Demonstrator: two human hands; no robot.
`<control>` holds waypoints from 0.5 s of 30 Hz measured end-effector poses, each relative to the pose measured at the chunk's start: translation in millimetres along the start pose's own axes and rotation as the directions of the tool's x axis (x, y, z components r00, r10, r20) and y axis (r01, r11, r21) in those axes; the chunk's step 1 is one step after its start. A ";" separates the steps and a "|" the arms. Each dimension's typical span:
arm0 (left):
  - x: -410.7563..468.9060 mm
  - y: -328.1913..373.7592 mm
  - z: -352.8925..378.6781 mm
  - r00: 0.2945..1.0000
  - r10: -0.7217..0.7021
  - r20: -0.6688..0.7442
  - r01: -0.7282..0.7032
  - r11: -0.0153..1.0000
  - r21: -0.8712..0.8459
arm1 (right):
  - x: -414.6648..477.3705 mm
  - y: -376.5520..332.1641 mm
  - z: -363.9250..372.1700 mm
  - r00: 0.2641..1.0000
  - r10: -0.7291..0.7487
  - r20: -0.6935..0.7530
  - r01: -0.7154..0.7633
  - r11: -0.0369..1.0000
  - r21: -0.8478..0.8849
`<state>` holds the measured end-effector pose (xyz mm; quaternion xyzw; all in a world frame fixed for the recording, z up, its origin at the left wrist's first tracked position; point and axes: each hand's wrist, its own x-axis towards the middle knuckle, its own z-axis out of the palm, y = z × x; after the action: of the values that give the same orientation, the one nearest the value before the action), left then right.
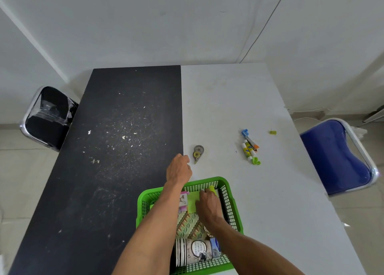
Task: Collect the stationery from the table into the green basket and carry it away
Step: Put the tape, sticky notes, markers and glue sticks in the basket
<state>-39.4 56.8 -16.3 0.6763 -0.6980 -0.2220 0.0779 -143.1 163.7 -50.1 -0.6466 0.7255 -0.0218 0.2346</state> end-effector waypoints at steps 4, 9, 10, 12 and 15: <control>11.8 8.7 2.6 1.000 0.005 0.010 -0.005 1.000 0.018 | 20.3 6.0 -20.9 0.957 -0.031 -0.290 0.065 0.992 0.108; 38.3 41.0 15.1 0.999 0.041 0.027 -0.041 0.999 0.002 | 78.7 39.2 -65.8 0.875 0.116 -0.471 0.021 0.961 0.274; 43.9 48.1 19.9 0.998 0.053 0.041 -0.053 0.999 -0.003 | 90.7 47.8 -74.8 0.874 0.166 -0.456 -0.023 0.953 0.303; 56.6 61.4 27.8 0.994 0.080 0.070 -0.079 0.997 -0.018 | 115.7 69.1 -93.1 0.885 0.233 -0.402 -0.104 0.943 0.317; 75.3 74.2 42.6 0.991 0.094 0.094 -0.090 0.995 -0.042 | 155.2 109.6 -110.5 0.887 0.294 -0.356 -0.203 0.941 0.271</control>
<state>-129.8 -9.1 -37.7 0.6303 -0.7272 -0.2634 0.0672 -294.0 4.3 -37.0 -0.4992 0.8275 -0.2026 0.1581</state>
